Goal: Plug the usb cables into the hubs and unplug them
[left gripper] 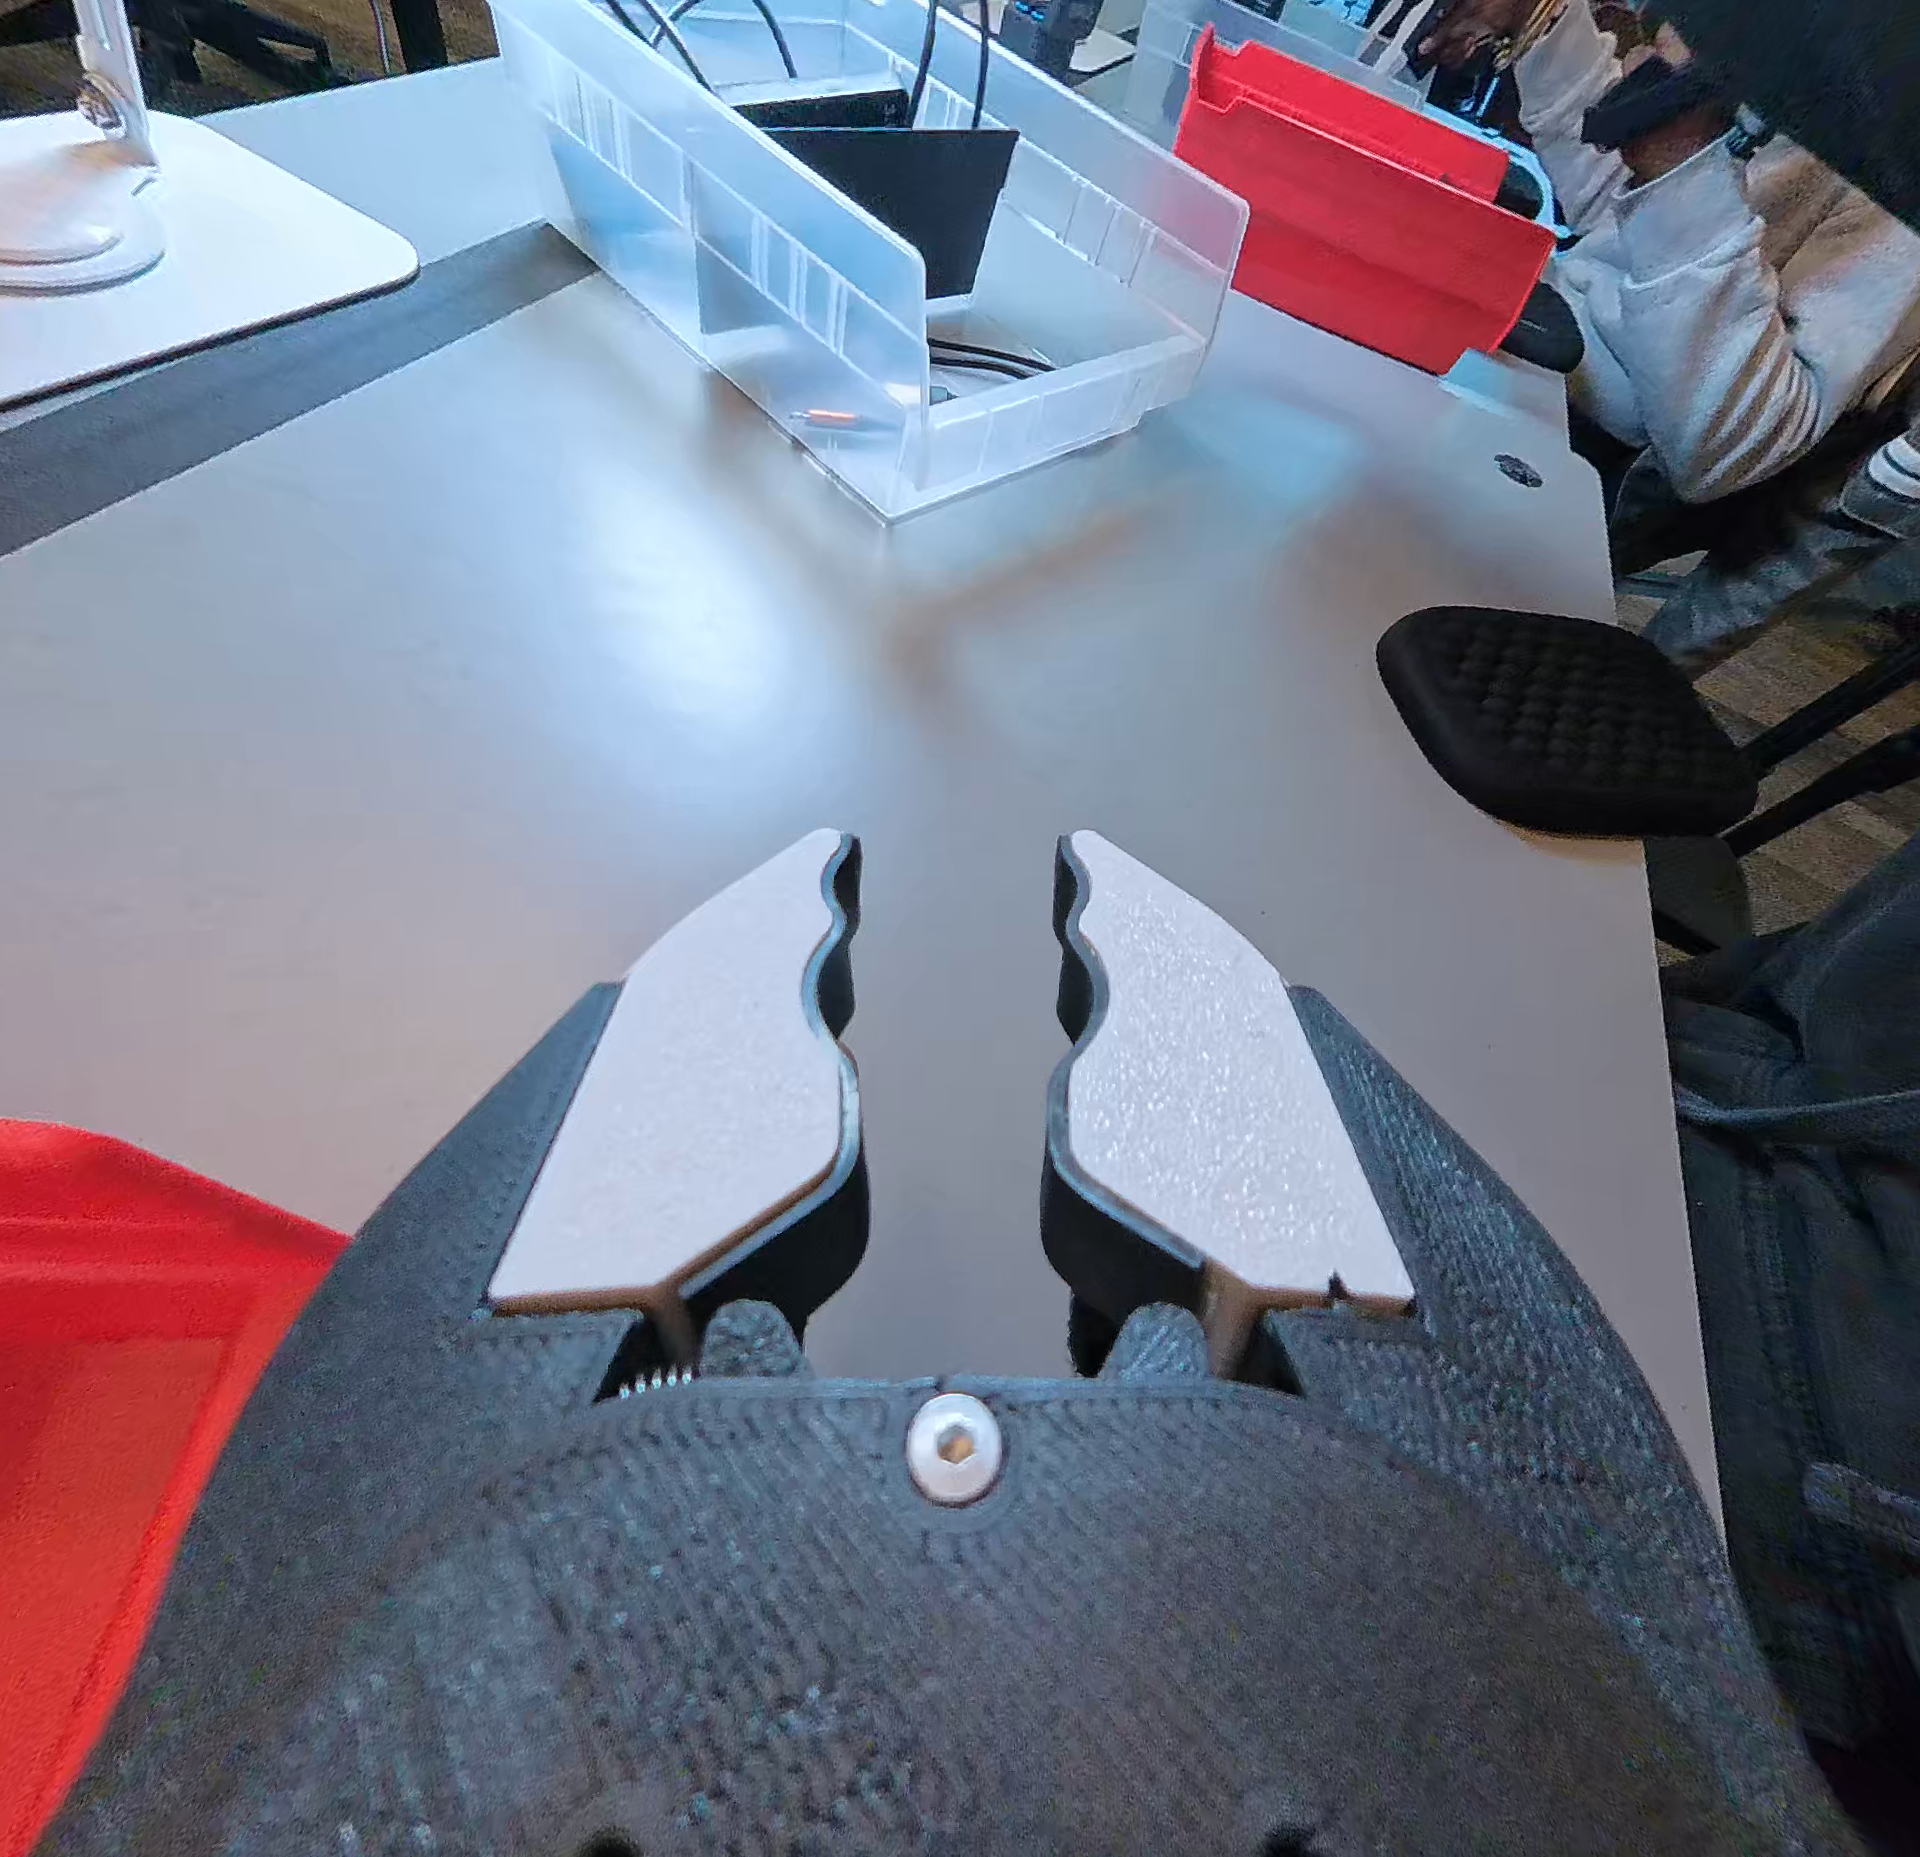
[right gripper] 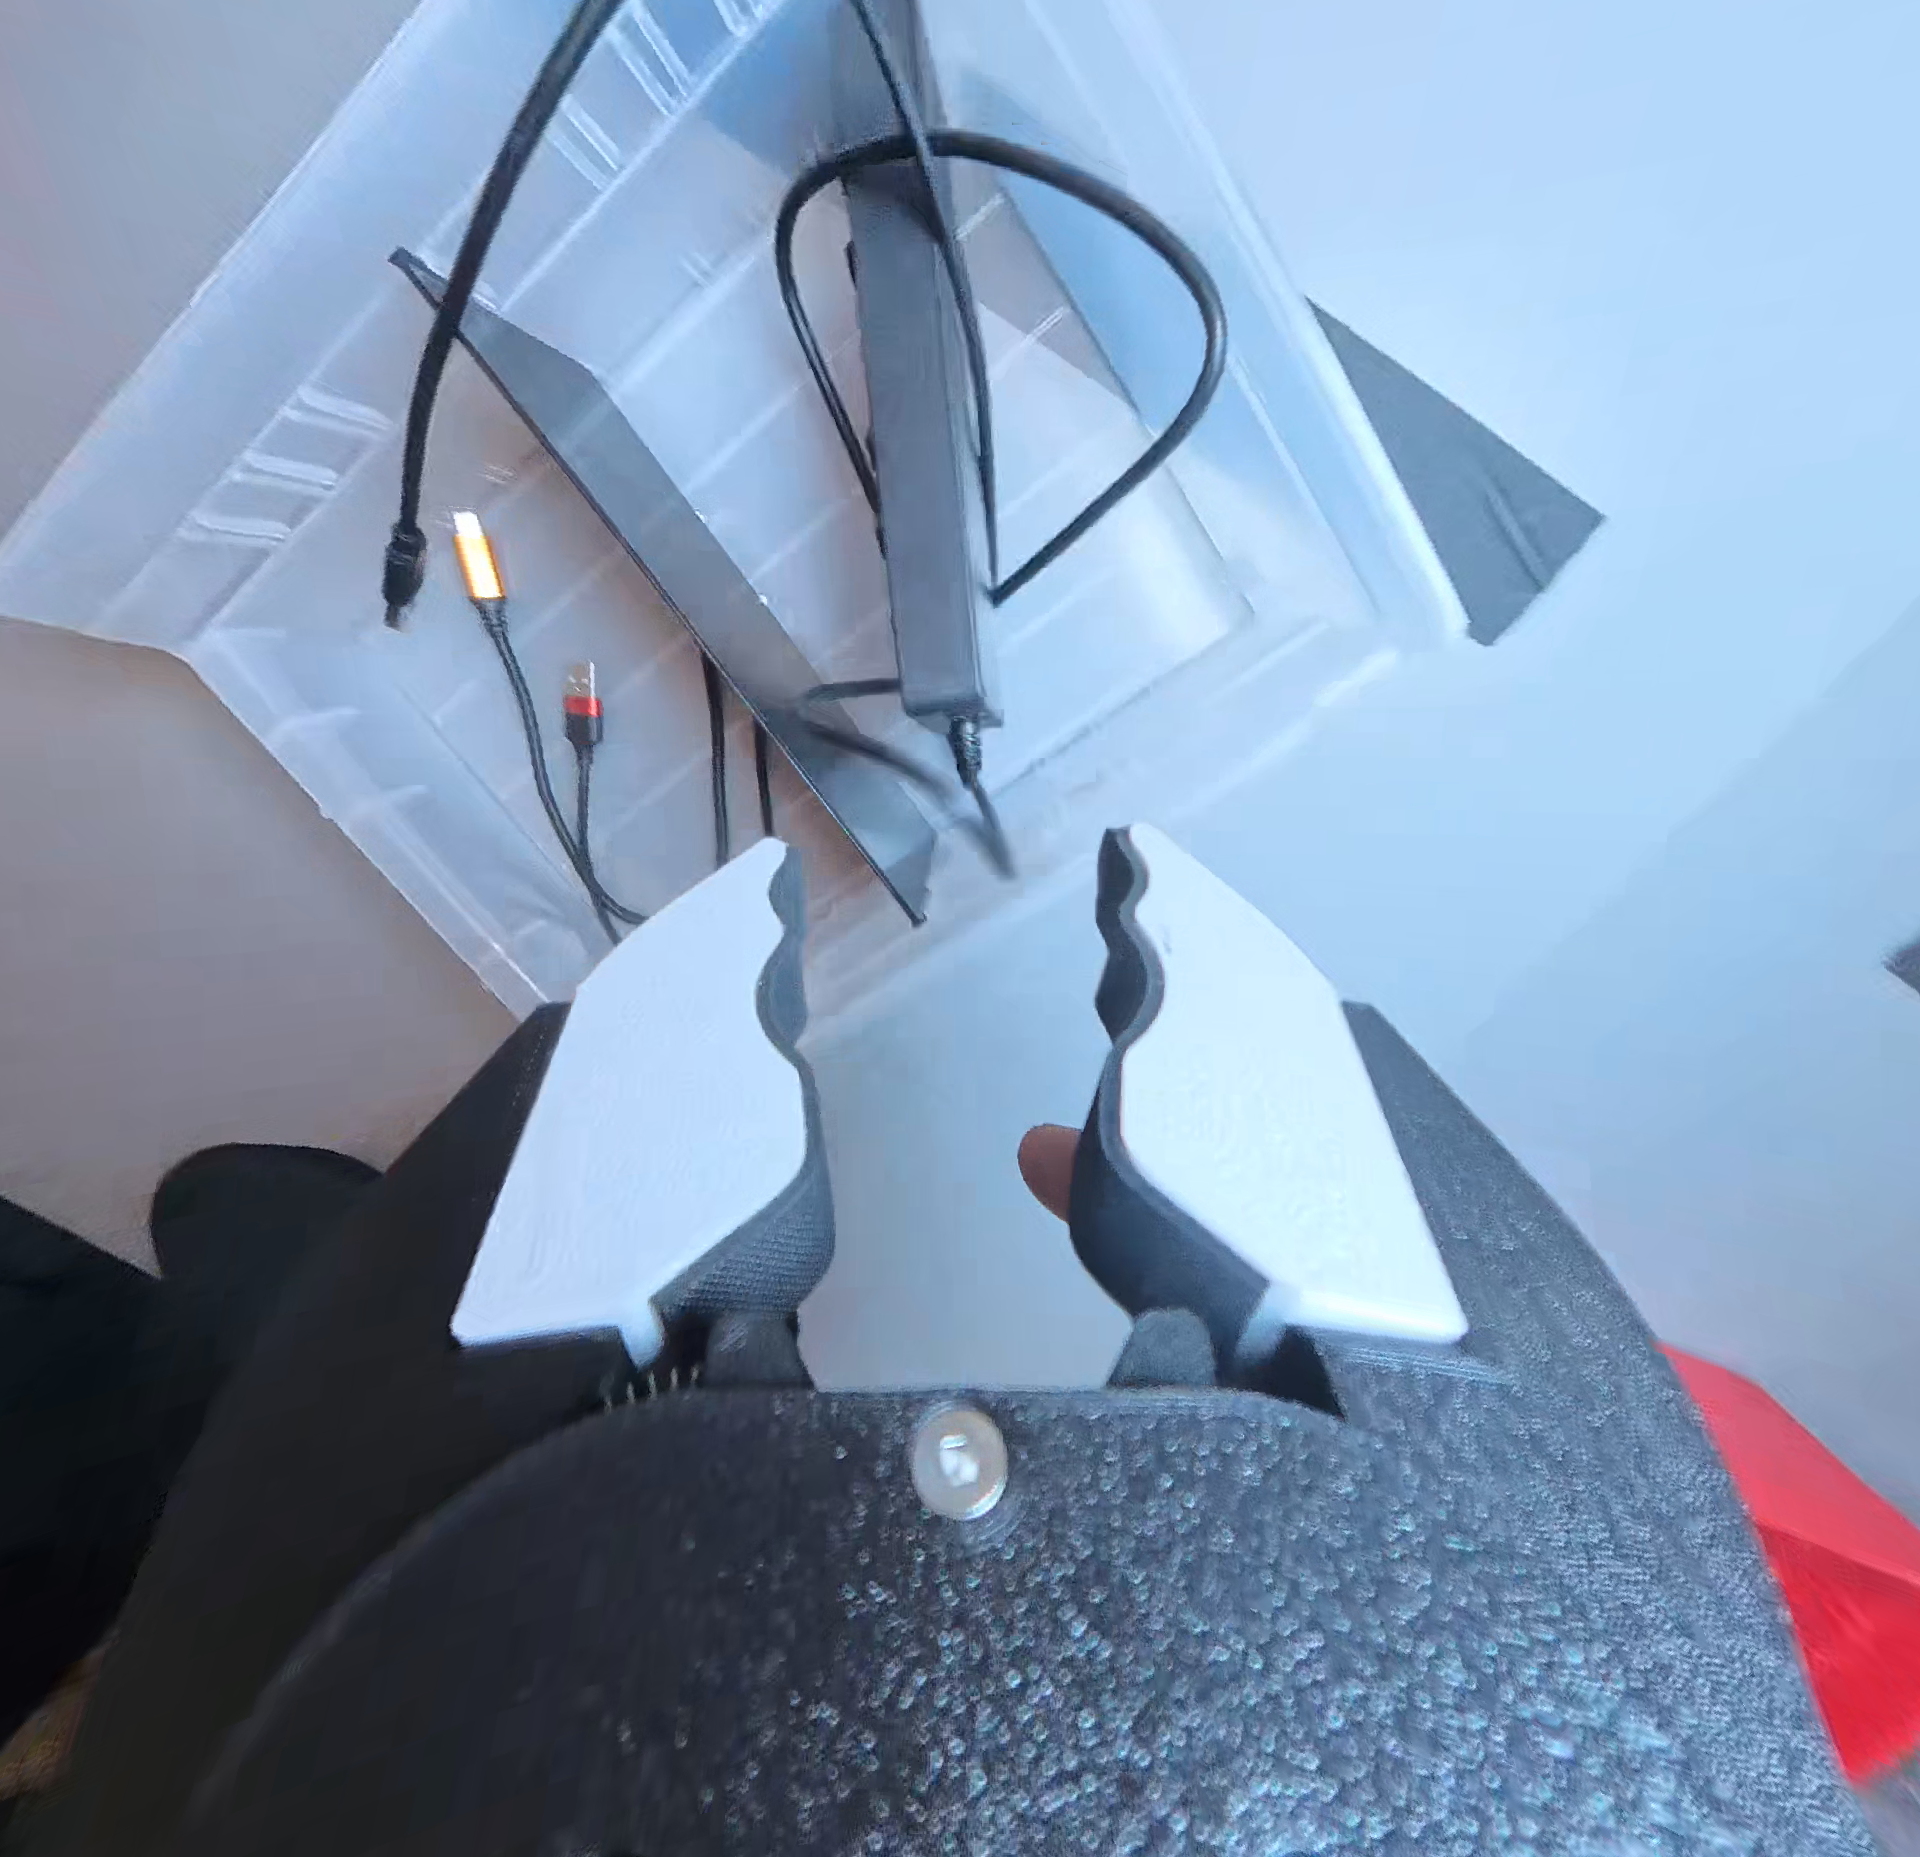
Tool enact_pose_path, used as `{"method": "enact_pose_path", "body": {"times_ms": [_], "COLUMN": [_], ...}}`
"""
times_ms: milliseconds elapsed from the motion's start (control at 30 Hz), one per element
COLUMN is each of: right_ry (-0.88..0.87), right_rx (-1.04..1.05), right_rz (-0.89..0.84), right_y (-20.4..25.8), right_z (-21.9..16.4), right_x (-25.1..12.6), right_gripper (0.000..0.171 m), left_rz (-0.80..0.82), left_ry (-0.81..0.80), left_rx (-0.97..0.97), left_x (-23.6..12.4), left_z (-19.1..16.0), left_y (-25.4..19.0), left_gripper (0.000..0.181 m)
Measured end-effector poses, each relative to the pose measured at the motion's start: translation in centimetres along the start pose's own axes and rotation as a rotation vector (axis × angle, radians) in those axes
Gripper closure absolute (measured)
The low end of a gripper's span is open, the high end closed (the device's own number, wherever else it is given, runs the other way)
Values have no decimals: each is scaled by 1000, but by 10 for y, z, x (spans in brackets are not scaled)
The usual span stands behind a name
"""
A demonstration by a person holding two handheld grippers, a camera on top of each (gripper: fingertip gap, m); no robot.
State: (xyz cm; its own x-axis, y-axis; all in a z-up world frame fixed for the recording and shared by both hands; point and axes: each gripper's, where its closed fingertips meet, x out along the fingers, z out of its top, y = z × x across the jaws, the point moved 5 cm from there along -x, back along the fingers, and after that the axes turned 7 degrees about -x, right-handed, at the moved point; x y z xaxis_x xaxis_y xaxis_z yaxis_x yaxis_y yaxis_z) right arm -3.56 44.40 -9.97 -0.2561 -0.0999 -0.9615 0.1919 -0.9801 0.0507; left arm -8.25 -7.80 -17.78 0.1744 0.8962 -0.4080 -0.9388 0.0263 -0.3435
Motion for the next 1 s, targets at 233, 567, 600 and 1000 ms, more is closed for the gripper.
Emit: {"method": "enact_pose_path", "body": {"times_ms": [233, 567, 600, 1000], "right_ry": [-267, -215, -213, -247], "right_rx": [-226, -55, -47, 8], "right_rz": [-50, -59, -50, -9], "right_y": [76, 103, 100, 79], "right_z": [61, 95, 95, 100], "right_x": [-11, 103, 102, 80], "right_gripper": [123, 150, 158, 127], "left_rz": [-8, 10, 10, 27], "left_ry": [13, 8, 7, 27], "left_rx": [9, 8, 7, 20], "left_x": [3, -1, -1, 0], "left_z": [-1, -4, -4, -7], "left_y": [-4, -1, 0, 2], "left_gripper": [145, 146, 146, 146]}}
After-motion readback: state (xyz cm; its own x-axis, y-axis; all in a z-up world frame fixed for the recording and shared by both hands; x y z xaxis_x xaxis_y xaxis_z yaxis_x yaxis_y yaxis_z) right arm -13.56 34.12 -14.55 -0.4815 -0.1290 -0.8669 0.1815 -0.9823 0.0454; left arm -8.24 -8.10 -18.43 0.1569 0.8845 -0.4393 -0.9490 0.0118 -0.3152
